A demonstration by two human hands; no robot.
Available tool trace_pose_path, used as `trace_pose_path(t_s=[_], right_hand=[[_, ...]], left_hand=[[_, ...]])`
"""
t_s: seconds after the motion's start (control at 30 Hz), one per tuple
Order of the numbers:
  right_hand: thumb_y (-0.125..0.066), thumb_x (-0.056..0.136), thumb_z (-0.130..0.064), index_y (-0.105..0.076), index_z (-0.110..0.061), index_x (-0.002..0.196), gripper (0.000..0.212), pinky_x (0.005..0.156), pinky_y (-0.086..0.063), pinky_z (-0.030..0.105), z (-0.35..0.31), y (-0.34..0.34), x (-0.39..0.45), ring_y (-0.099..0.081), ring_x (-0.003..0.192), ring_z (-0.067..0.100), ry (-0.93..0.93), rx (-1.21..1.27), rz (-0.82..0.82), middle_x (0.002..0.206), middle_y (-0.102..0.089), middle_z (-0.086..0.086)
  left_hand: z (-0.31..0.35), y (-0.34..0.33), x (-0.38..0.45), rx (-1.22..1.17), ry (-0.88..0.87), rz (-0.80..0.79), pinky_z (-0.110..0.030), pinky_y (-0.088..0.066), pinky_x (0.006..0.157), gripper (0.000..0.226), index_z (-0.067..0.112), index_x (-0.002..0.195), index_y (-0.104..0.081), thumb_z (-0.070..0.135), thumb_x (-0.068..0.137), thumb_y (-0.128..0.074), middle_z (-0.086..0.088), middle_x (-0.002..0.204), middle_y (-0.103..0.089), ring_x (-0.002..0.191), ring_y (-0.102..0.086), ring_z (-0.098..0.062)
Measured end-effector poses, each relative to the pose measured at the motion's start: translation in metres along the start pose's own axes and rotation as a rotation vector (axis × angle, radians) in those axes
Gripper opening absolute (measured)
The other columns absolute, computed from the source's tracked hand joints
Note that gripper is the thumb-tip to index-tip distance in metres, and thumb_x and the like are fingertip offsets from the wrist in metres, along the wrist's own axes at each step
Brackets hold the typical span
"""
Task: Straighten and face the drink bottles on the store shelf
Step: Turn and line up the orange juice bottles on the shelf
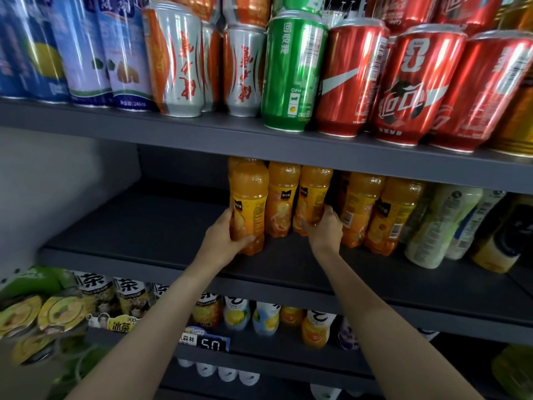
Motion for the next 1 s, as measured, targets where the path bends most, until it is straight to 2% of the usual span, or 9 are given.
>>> trace_pose_path(t_s=[0.17, 0.3, 0.4, 0.53, 0.6, 0.67, 0.77, 0.9, 1.0], right_hand=[[-0.069, 0.085, -0.015, -0.046, -0.003, 0.128, 0.05, 0.095, -0.043, 0.042, -0.002, -0.012, 0.016, -0.052, 0.119, 0.034, -0.084, -0.007, -0.006, 0.127, -0.055, 0.017], [-0.071, 0.084, -0.018, -0.045, -0.003, 0.127, 0.053, 0.093, -0.045, 0.04, 0.004, -0.021, 0.029, -0.054, 0.117, 0.034, -0.137, 0.027, -0.112, 0.126, -0.055, 0.017], [-0.07, 0.085, -0.019, -0.045, -0.002, 0.129, 0.054, 0.091, -0.047, 0.036, 0.0, -0.015, 0.022, -0.057, 0.112, 0.031, -0.042, 0.005, -0.165, 0.123, -0.058, 0.017], [-0.063, 0.086, -0.002, -0.046, -0.002, 0.131, 0.048, 0.097, -0.048, 0.039, -0.004, 0.019, -0.016, -0.054, 0.118, 0.028, 0.206, -0.049, -0.059, 0.127, -0.056, 0.016], [-0.061, 0.086, 0.001, -0.05, -0.003, 0.126, 0.041, 0.095, -0.049, 0.039, 0.003, 0.045, -0.029, -0.055, 0.115, 0.029, 0.229, -0.044, 0.03, 0.124, -0.056, 0.016], [-0.061, 0.085, 0.002, -0.052, -0.001, 0.122, 0.039, 0.093, -0.048, 0.037, 0.008, 0.068, -0.036, -0.055, 0.111, 0.031, 0.215, -0.053, 0.104, 0.121, -0.056, 0.017], [-0.062, 0.085, 0.0, -0.047, 0.001, 0.13, 0.047, 0.094, -0.043, 0.037, 0.018, 0.089, -0.036, -0.051, 0.117, 0.033, 0.157, -0.101, 0.152, 0.126, -0.051, 0.018], [-0.066, 0.086, -0.009, -0.029, 0.0, 0.142, 0.067, 0.103, -0.036, 0.036, 0.026, 0.079, -0.028, -0.039, 0.131, 0.033, 0.087, -0.112, 0.064, 0.142, -0.039, 0.019], [-0.068, 0.085, -0.012, -0.024, -0.002, 0.142, 0.073, 0.103, -0.038, 0.036, 0.025, 0.072, -0.02, -0.039, 0.132, 0.03, 0.035, -0.054, 0.062, 0.142, -0.039, 0.017]], left_hand=[[-0.002, 0.001, 0.0, 0.002, 0.002, 0.003, -0.017, -0.032, 0.092, 0.071, 0.014, 0.141, -0.035, 0.016, 0.08, -0.072, -0.004, 0.134, -0.051, 0.122, -0.046, -0.015], [0.001, 0.0, 0.001, -0.03, -0.007, -0.015, -0.015, -0.033, 0.091, 0.07, 0.016, 0.139, -0.038, 0.017, 0.078, -0.073, 0.005, 0.122, -0.052, 0.112, -0.045, -0.005], [0.002, -0.01, 0.001, -0.039, -0.012, -0.059, -0.02, -0.036, 0.095, 0.07, 0.019, 0.137, -0.04, 0.018, 0.077, -0.075, 0.008, 0.121, -0.053, 0.117, -0.049, -0.01], [0.019, -0.043, 0.0, 0.004, -0.076, -0.122, -0.029, -0.034, 0.106, 0.074, 0.019, 0.14, -0.037, 0.021, 0.077, -0.075, 0.0, 0.135, -0.049, 0.127, -0.044, -0.015], [0.033, -0.063, 0.001, 0.022, -0.105, -0.128, -0.021, -0.032, 0.102, 0.073, 0.017, 0.14, -0.036, 0.022, 0.078, -0.074, 0.0, 0.135, -0.049, 0.127, -0.044, -0.016], [0.043, -0.077, 0.003, 0.077, -0.121, -0.097, -0.023, -0.034, 0.101, 0.073, 0.016, 0.141, -0.035, 0.025, 0.08, -0.073, -0.002, 0.136, -0.049, 0.126, -0.045, -0.019], [0.055, -0.089, 0.007, 0.161, -0.118, -0.023, -0.033, -0.037, 0.1, 0.065, 0.014, 0.139, -0.036, 0.025, 0.084, -0.069, -0.006, 0.137, -0.048, 0.126, -0.046, -0.024], [0.059, -0.099, 0.015, 0.228, -0.092, 0.034, -0.036, -0.041, 0.094, 0.053, 0.01, 0.131, -0.04, 0.023, 0.086, -0.065, -0.01, 0.129, -0.052, 0.119, -0.051, -0.027], [0.057, -0.106, 0.02, 0.212, -0.054, 0.05, -0.037, -0.042, 0.093, 0.053, 0.012, 0.132, -0.038, 0.022, 0.087, -0.065, -0.01, 0.129, -0.052, 0.118, -0.052, -0.028]])
Point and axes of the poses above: each hand's wrist, its own x-axis towards the middle knuckle, its own y-axis out of the back of the hand, z = x × y, the point moved 10 cm from there along x, towards the middle knuckle
